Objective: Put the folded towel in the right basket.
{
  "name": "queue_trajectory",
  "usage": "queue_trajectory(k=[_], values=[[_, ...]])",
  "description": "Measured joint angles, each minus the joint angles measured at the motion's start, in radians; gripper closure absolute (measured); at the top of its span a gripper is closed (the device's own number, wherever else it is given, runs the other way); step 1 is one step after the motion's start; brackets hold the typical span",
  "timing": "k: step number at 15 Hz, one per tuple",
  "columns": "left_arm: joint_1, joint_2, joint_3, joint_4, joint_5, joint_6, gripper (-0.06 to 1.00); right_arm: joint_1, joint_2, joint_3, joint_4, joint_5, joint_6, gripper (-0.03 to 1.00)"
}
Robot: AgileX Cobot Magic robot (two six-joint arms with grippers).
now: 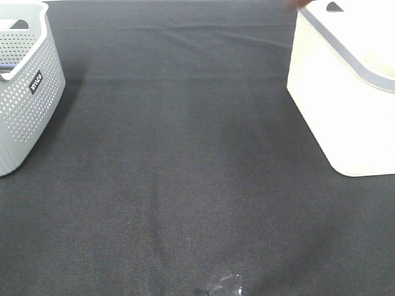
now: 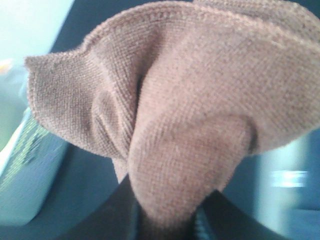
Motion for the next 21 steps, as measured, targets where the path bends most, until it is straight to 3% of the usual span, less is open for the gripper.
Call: queue_trajectory(k=[3,4,6,13,14,15,16,17,21], values=[[0.0,0.0,0.0,0.0,0.0,0.0,-0.05,-0.15,-0.046,0.0,-0.133,-0.003,0.0,0.77],[0.0,0.0,0.0,0.0,0.0,0.0,-0.05,-0.183,-0.033,0.0,-0.227,0.002,0.0,0.77],[0.0,0.0,0.0,0.0,0.0,0.0,-0.05,-0.185,0.01,0.0,-0.321,0.009,0.0,0.77],[0.0,0.0,0.0,0.0,0.0,0.0,-0.05,-0.185,0.185,0.0,-0.329,0.009,0.009,0.77],[0.0,0.0,0.0,0.0,0.0,0.0,-0.05,-0.185,0.204,0.0,-0.329,0.009,0.011,0.69],[0.0,0.0,0.0,0.0,0.0,0.0,-0.05,-0.185,0.219,0.0,-0.335,0.018,0.013,0.49],[0.0,0.0,0.0,0.0,0.0,0.0,-0.05,-0.185,0.224,0.0,-0.341,0.027,0.014,0.22],[0.0,0.0,0.0,0.0,0.0,0.0,-0.05,-0.185,0.224,0.0,-0.348,0.028,0.014,0.05],[0.0,0.0,0.0,0.0,0.0,0.0,-0.05,-0.185,0.223,0.0,-0.354,0.09,-0.041,-0.02]])
